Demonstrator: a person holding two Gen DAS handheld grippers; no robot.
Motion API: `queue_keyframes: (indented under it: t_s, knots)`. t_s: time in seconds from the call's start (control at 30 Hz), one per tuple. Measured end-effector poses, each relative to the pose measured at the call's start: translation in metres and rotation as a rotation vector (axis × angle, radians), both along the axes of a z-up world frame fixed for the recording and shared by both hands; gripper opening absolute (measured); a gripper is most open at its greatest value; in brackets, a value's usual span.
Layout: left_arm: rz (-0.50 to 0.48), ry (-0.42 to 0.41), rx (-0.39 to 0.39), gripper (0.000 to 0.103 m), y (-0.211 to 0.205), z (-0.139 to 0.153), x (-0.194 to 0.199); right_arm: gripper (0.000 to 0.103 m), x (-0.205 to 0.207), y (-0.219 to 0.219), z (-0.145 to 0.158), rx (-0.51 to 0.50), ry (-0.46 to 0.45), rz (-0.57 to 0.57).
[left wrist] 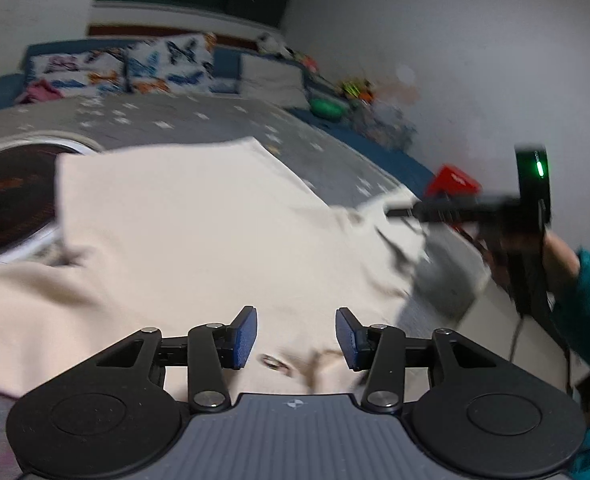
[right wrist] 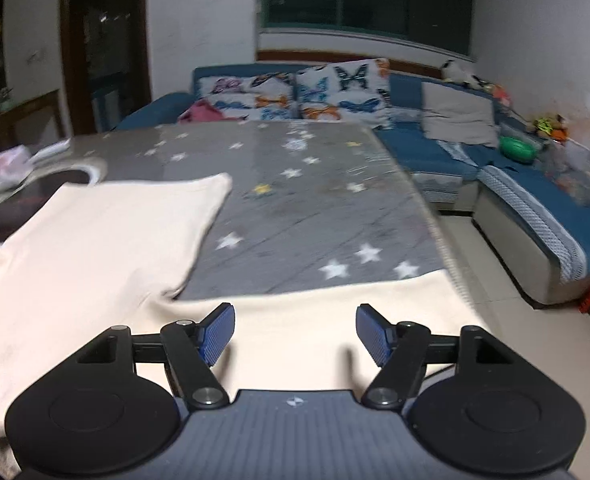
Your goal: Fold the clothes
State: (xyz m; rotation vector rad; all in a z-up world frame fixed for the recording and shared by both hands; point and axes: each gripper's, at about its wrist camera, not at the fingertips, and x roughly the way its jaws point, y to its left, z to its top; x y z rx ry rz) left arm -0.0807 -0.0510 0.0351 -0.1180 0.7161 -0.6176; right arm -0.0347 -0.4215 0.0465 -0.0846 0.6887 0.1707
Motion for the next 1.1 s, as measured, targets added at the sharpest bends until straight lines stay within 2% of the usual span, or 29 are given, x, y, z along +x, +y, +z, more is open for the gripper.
queue_keyframes:
  t_s: [0.17, 0.27, 0.53, 0.67, 0.77, 0.93, 1.1]
  knots:
    - [0.133, -0.002, -0.026, 0.047, 0.033, 0.004, 0.019, 0.069, -0.003, 0.012, -0.015, 0.008, 0.044, 0.01]
    - [0.201, 0.002, -0.041, 0.047, 0.05, 0.001, 0.033, 0.074, -0.007, 0.012, -0.018, 0.019, 0.046, 0.001]
    - [0.317, 0.035, -0.054, 0.046, 0.082, -0.016, 0.047, 0.078, -0.007, 0.012, -0.017, 0.011, 0.054, -0.007]
    - [0.335, -0.014, -0.066, 0.047, 0.092, -0.011, 0.036, 0.079, -0.006, 0.011, -0.017, 0.011, 0.057, -0.007]
    - [0.384, -0.052, -0.031, 0.047, 0.102, -0.005, 0.026, 0.079, -0.006, 0.011, -0.017, 0.011, 0.059, -0.009]
    - [0.624, -0.054, 0.036, 0.045, 0.141, -0.005, 0.019, 0.08, -0.005, 0.01, -0.017, 0.01, 0.06, -0.012]
    - [0.868, -0.065, 0.142, 0.047, 0.175, -0.004, 0.014, 0.082, -0.004, 0.011, -0.018, 0.01, 0.061, -0.018]
